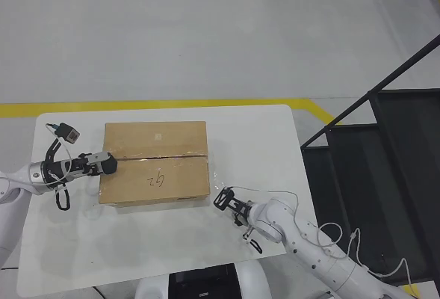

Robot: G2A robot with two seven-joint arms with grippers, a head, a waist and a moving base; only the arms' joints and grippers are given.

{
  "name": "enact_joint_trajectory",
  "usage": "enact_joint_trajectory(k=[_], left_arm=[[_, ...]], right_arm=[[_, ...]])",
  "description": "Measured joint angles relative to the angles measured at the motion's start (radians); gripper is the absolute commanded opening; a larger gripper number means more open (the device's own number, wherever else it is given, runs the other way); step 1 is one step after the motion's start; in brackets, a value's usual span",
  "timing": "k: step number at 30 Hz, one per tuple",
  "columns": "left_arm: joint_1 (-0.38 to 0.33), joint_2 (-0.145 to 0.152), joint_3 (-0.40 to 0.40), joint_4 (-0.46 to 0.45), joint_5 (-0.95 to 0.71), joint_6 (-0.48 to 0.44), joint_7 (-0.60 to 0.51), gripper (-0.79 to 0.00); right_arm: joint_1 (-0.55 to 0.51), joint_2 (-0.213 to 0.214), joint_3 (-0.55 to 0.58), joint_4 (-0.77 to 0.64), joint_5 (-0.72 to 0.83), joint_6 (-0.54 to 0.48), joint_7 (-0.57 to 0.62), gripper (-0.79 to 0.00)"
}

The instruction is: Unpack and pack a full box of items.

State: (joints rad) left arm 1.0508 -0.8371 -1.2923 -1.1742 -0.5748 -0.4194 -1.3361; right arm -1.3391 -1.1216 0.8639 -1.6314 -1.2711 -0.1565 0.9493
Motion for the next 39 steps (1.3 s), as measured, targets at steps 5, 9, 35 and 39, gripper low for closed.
enact_joint_trajectory(k=[5, 9, 35, 39], left_arm=[[0.0, 0.0, 0.0, 0.0, 0.0, 0.0, 0.0, 0.0], [0.0, 0.0, 0.0, 0.0, 0.0, 0.0, 0.0, 0.0], [0.0, 0.0, 0.0, 0.0, 0.0, 0.0, 0.0, 0.0], [0.0, 0.0, 0.0, 0.0, 0.0, 0.0, 0.0, 0.0]], right_arm=[[0.011, -0.006, -0.007, 0.018, -0.005, 0.003, 0.001, -0.785], [0.018, -0.009, -0.005, 0.029, -0.008, 0.012, -0.001, -0.785], [-0.159, 0.094, 0.509, -0.09, 0.345, -0.458, -0.117, -0.785], [-0.153, 0.105, 0.539, -0.055, 0.412, -0.554, -0.101, -0.785]])
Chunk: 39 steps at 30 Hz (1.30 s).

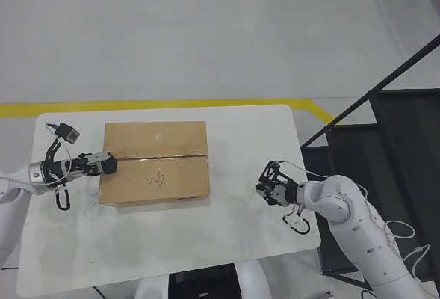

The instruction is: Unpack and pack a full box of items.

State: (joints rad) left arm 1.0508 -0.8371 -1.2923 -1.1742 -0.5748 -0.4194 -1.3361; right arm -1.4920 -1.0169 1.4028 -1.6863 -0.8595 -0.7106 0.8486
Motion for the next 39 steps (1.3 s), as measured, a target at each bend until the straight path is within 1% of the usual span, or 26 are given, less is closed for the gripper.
enact_joint_trajectory(k=[2, 4, 6, 8, 11, 13, 16, 19, 22, 26, 33, 36, 39], left_arm=[[0.0, 0.0, 0.0, 0.0, 0.0, 0.0, 0.0, 0.0], [0.0, 0.0, 0.0, 0.0, 0.0, 0.0, 0.0, 0.0], [0.0, 0.0, 0.0, 0.0, 0.0, 0.0, 0.0, 0.0], [0.0, 0.0, 0.0, 0.0, 0.0, 0.0, 0.0, 0.0], [0.0, 0.0, 0.0, 0.0, 0.0, 0.0, 0.0, 0.0], [0.0, 0.0, 0.0, 0.0, 0.0, 0.0, 0.0, 0.0], [0.0, 0.0, 0.0, 0.0, 0.0, 0.0, 0.0, 0.0], [0.0, 0.0, 0.0, 0.0, 0.0, 0.0, 0.0, 0.0], [0.0, 0.0, 0.0, 0.0, 0.0, 0.0, 0.0, 0.0], [0.0, 0.0, 0.0, 0.0, 0.0, 0.0, 0.0, 0.0], [0.0, 0.0, 0.0, 0.0, 0.0, 0.0, 0.0, 0.0], [0.0, 0.0, 0.0, 0.0, 0.0, 0.0, 0.0, 0.0], [0.0, 0.0, 0.0, 0.0, 0.0, 0.0, 0.0, 0.0]], right_arm=[[0.021, 0.005, -0.003, 0.024, 0.0, -0.023, 0.05, -0.785], [0.044, 0.009, -0.011, 0.031, -0.016, 0.007, 0.108, -0.785], [0.066, 0.009, -0.047, 0.019, -0.12, 0.067, 0.164, -0.785], [0.086, 0.007, -0.088, 0.016, -0.254, 0.101, 0.206, -0.785], [0.124, 0.003, -0.152, 0.026, -0.384, 0.114, 0.255, -0.785], [0.15, -0.002, -0.196, 0.043, -0.444, 0.121, 0.282, -0.785], [0.194, -0.011, -0.252, 0.077, -0.497, 0.133, 0.295, -0.785], [0.23, -0.015, -0.271, 0.114, -0.534, 0.155, 0.311, -0.785], [0.251, -0.017, -0.271, 0.139, -0.523, 0.148, 0.308, -0.785], [0.263, -0.016, -0.263, 0.144, -0.437, 0.084, 0.284, -0.785], [0.282, -0.012, -0.238, 0.144, -0.344, 0.036, 0.238, -0.785], [0.286, -0.01, -0.239, 0.142, -0.321, 0.013, 0.246, -0.785], [0.297, -0.012, -0.268, 0.149, -0.34, 0.012, 0.273, -0.785]])
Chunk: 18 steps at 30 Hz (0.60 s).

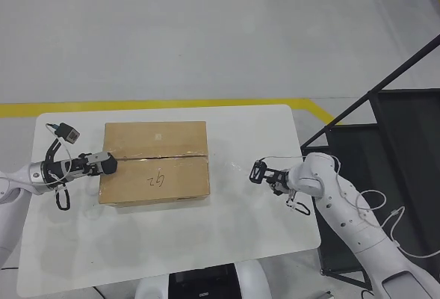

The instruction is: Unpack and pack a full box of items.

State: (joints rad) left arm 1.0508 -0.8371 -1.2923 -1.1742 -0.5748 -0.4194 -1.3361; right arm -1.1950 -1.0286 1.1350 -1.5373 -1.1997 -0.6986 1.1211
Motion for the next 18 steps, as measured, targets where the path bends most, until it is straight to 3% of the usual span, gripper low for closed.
enact_joint_trajectory(k=[1, 2, 3, 4, 11, 18], left_arm=[[0.0, 0.0, 0.0, 0.0, 0.0, 0.0, 0.0, 0.0], [0.0, 0.0, 0.0, 0.0, 0.0, 0.0, 0.0, 0.0], [0.0, 0.0, 0.0, 0.0, 0.0, 0.0, 0.0, 0.0], [0.0, 0.0, 0.0, 0.0, 0.0, 0.0, 0.0, 0.0], [0.0, 0.0, 0.0, 0.0, 0.0, 0.0, 0.0, 0.0], [0.0, 0.0, 0.0, 0.0, 0.0, 0.0, 0.0, 0.0]], right_arm=[[0.005, -0.002, -0.013, 0.003, -0.013, 0.006, 0.008, -0.776], [0.013, -0.004, -0.031, 0.007, -0.022, 0.012, 0.011, -0.517], [0.018, -0.007, -0.045, 0.011, -0.024, 0.013, 0.011, -0.317], [0.024, -0.009, -0.057, 0.015, -0.027, 0.013, 0.01, -0.006], [0.068, -0.027, -0.128, 0.07, -0.024, 0.051, -0.011, 0.0], [0.036, -0.02, -0.048, 0.083, 0.178, 0.094, -0.054, 0.0]])
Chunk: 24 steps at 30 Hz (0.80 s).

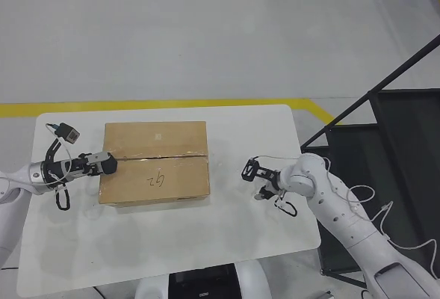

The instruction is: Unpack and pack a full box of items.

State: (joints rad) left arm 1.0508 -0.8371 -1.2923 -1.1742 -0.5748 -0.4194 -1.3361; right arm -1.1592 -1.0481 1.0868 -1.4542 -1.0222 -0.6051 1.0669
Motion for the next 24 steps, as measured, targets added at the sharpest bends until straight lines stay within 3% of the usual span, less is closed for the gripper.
enact_joint_trajectory(k=[14, 15, 17, 24], left_arm=[[0.0, 0.0, 0.0, 0.0, 0.0, 0.0, 0.0, 0.0], [0.0, 0.0, 0.0, 0.0, 0.0, 0.0, 0.0, 0.0], [0.0, 0.0, 0.0, 0.0, 0.0, 0.0, 0.0, 0.0], [0.0, 0.0, 0.0, 0.0, 0.0, 0.0, 0.0, 0.0]], right_arm=[[-0.086, 0.022, 0.061, -0.075, 0.012, 0.063, -0.098, 0.0], [-0.087, 0.022, 0.066, -0.078, 0.013, 0.07, -0.105, -0.074], [-0.092, 0.025, 0.076, -0.091, 0.003, 0.084, -0.113, -0.785], [-0.12, 0.036, 0.106, -0.147, -0.043, 0.114, -0.112, -0.785]])
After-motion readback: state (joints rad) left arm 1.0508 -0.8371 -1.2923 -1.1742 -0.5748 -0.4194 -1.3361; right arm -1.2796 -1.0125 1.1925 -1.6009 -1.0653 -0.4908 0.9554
